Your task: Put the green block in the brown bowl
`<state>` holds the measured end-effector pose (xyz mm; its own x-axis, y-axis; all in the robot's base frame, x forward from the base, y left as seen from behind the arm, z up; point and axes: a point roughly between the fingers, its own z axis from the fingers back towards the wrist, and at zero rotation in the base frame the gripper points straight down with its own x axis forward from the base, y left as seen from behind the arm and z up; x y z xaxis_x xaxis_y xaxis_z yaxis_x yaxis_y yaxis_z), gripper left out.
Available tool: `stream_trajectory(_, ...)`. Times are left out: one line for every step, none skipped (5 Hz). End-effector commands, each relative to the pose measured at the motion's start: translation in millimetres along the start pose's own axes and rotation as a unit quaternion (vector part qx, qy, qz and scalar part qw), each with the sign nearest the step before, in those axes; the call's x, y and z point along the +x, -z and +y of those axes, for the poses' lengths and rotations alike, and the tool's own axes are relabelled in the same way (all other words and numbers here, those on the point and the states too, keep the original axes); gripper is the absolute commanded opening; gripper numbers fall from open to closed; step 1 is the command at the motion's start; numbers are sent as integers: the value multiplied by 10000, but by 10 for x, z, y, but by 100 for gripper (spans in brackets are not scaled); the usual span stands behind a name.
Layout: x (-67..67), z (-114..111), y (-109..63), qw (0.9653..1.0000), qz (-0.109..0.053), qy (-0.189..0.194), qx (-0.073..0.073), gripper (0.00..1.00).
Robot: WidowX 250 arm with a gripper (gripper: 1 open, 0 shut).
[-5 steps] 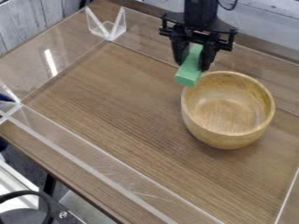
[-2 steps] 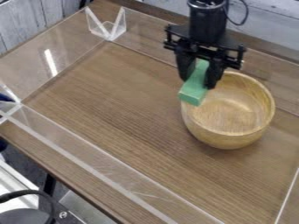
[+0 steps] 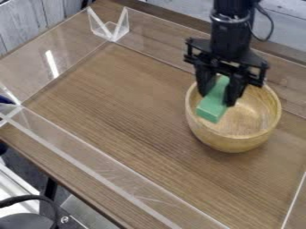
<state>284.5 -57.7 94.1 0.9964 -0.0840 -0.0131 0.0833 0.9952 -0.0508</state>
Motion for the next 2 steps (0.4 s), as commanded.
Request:
stream_trajectory(73,-74,-107,9998,-186,70,-42,0)
stream_trajectory(94,-103,-51,9998,-131,73,-129,0)
